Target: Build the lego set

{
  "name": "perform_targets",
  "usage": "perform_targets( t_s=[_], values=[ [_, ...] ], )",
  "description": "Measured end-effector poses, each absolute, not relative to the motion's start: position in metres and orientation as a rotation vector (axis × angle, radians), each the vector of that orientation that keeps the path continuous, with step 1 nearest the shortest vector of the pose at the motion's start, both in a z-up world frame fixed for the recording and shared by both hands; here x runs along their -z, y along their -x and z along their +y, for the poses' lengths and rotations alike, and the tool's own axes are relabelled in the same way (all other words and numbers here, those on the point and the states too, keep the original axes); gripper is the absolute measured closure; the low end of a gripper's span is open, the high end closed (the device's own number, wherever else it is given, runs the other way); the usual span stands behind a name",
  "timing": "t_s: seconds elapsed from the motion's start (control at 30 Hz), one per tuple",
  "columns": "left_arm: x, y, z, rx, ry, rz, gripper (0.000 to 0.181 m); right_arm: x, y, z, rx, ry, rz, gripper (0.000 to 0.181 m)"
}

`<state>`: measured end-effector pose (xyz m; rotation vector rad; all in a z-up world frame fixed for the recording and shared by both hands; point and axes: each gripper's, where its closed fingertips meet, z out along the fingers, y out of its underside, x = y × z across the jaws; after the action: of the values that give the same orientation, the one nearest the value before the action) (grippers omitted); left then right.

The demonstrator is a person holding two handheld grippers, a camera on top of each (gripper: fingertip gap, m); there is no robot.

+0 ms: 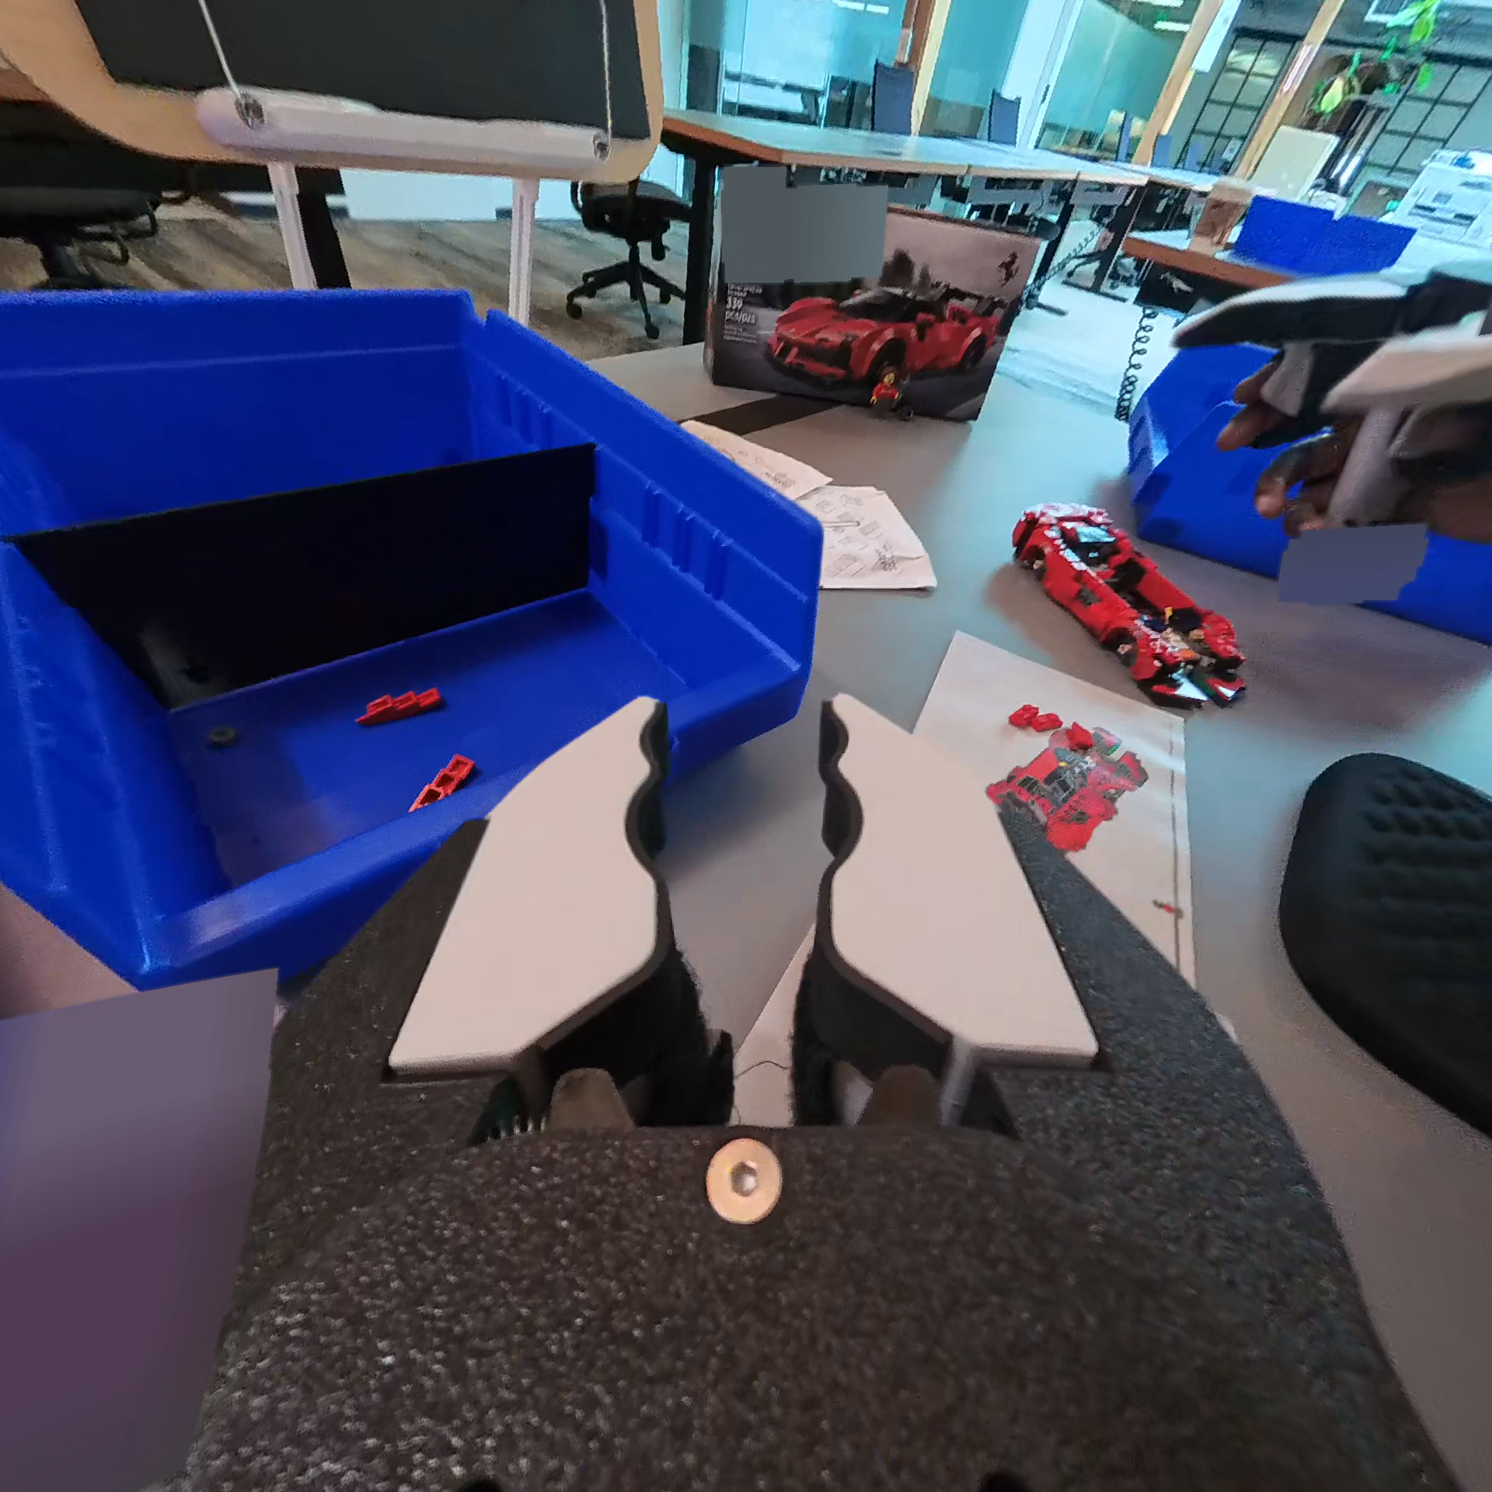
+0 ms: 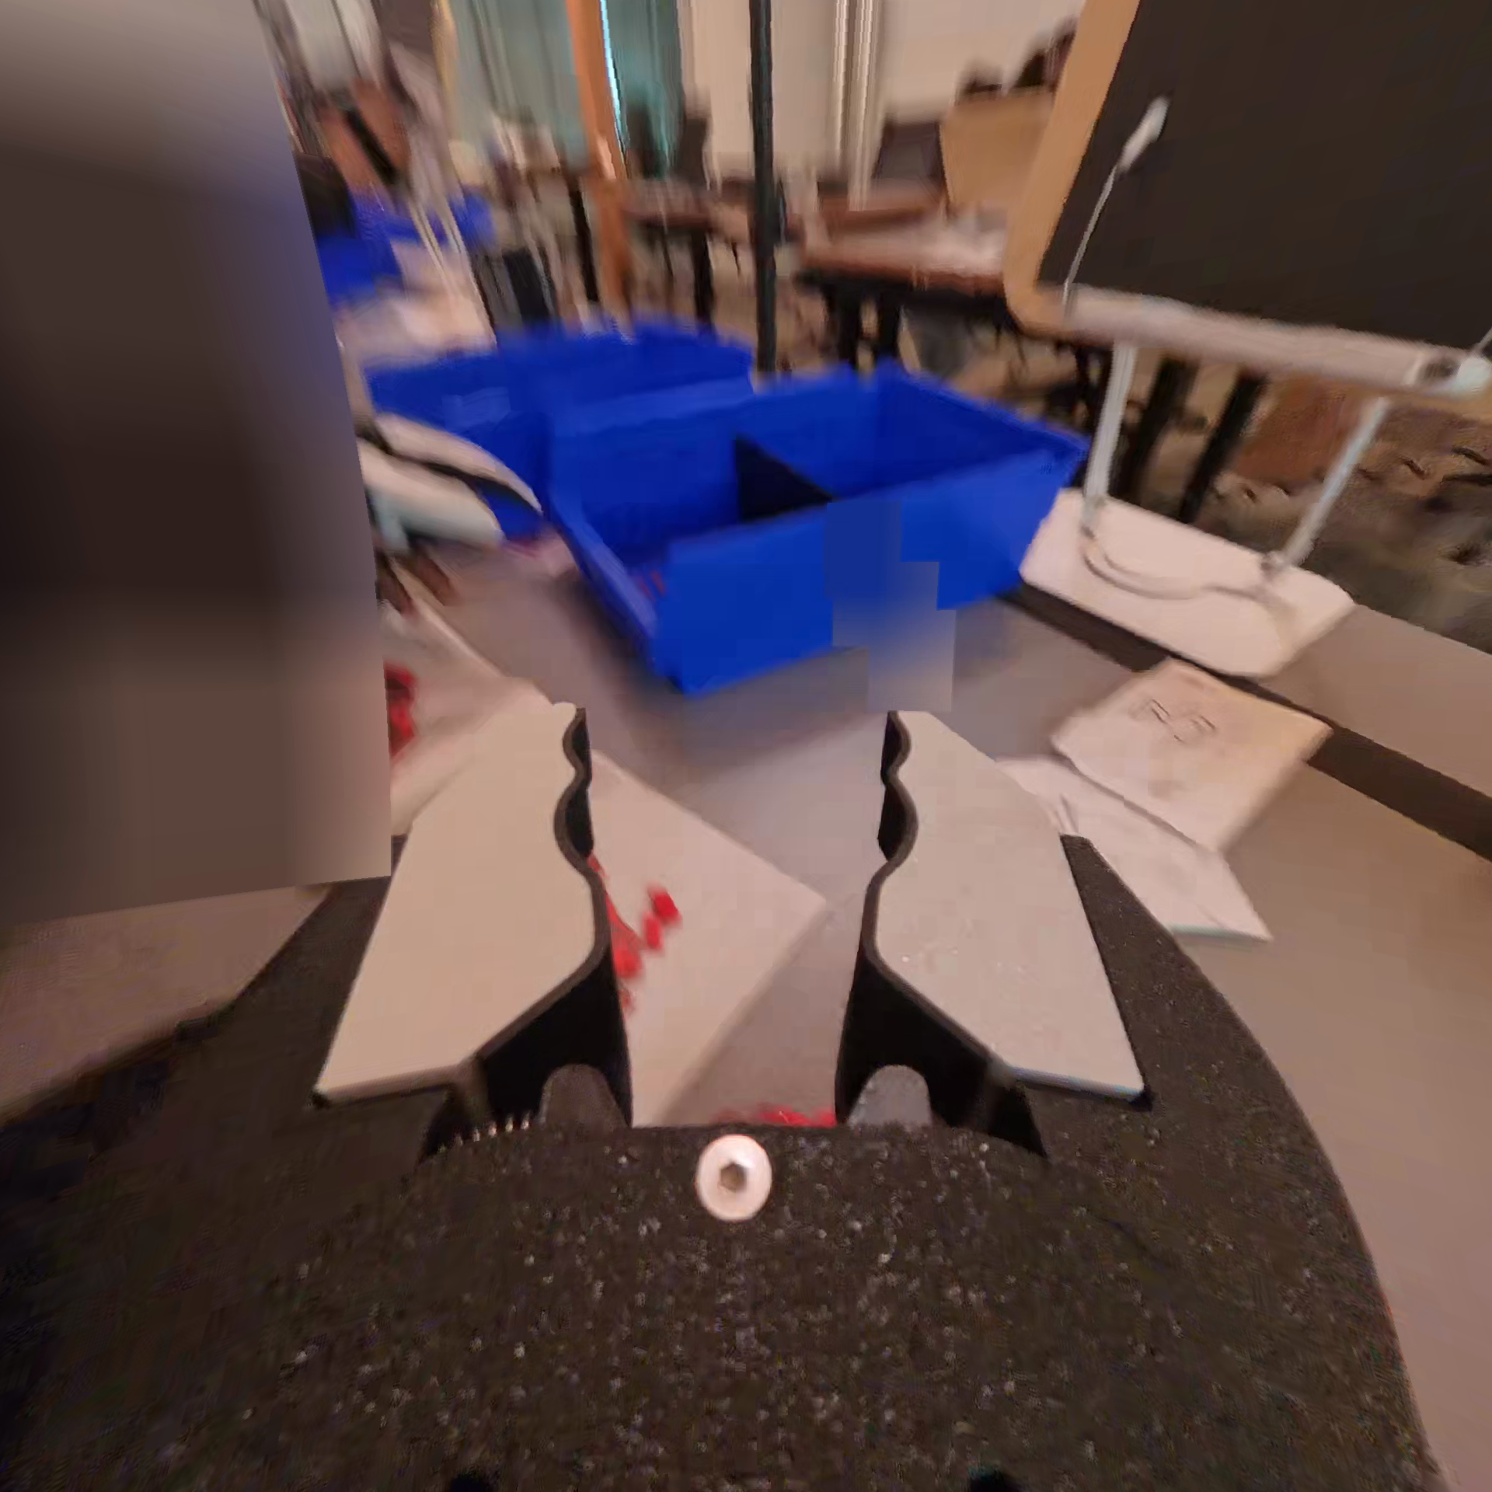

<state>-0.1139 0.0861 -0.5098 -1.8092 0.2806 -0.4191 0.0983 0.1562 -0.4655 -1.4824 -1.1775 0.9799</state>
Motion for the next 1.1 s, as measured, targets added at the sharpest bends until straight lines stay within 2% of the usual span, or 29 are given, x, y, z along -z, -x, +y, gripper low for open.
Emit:
perform_targets(
  t_s=[0.13, 0.27, 0.37, 0.5, 0.8, 1.03, 1.1],
  values=[
    [0.522, 0.116, 0.085, 0.402, 1.870, 0.295, 0.163, 0.515, -0.085, 0.157, -0.659, 1.564, -1.497, 0.109],
    [0.532, 0.110, 0.081, 0.446, 1.940, 0.329, 0.172, 0.552, -0.057, 0.130, -0.559, 1.585, -1.839, 0.119],
    [0.538, 0.104, 0.078, 0.459, 1.972, 0.367, 0.174, 0.565, -0.037, 0.107, -0.642, 1.555, -1.996, 0.136],
    [0.543, 0.098, 0.075, 0.487, 1.991, 0.405, 0.174, 0.574, -0.023, 0.090, -0.770, 1.570, -2.076, 0.147],
    [0.550, 0.087, 0.069, 0.534, 2.025, 0.469, 0.172, 0.585, -0.046, 0.102, -0.701, 1.634, -2.110, 0.151],
    [0.555, 0.086, 0.068, 0.536, 2.049, 0.488, 0.175, 0.585, -0.060, 0.107, -0.681, 1.724, -2.059, 0.161],
    [0.555, 0.086, 0.068, 0.537, 2.048, 0.488, 0.176, 0.586, -0.072, 0.114, -0.623, 1.786, -2.041, 0.169]
  ],
)
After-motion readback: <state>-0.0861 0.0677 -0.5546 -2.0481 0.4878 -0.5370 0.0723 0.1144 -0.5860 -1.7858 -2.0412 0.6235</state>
